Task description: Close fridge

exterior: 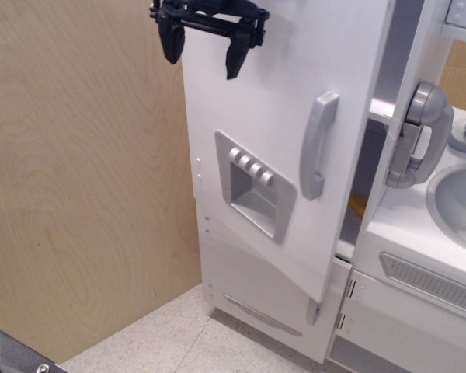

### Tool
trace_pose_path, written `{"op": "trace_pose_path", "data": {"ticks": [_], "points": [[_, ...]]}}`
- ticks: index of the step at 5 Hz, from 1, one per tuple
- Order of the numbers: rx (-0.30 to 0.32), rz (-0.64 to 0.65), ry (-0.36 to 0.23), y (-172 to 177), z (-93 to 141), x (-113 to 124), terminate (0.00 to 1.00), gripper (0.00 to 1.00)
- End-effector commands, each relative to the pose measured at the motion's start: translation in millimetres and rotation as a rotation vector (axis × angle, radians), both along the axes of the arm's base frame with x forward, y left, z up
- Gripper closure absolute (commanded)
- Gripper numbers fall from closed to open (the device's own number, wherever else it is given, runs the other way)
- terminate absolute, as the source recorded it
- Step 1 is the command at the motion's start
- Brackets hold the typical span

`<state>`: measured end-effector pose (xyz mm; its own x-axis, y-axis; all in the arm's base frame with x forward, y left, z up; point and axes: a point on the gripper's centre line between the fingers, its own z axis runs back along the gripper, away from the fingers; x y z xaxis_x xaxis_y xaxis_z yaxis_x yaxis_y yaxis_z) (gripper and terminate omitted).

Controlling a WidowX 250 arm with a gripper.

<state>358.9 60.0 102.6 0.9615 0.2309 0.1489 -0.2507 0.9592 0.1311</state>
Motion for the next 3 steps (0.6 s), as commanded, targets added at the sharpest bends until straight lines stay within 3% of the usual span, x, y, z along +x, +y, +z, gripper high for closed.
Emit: {"op": "trace_pose_path", "data": {"ticks": [1, 3], "points": [[0.011, 0.056, -0.077, 10.0, 17.0, 44.4, 0.0, 0.0], [0.0, 0.049, -0.106, 9.1, 24.9, 50.7, 0.0, 0.0]]}}
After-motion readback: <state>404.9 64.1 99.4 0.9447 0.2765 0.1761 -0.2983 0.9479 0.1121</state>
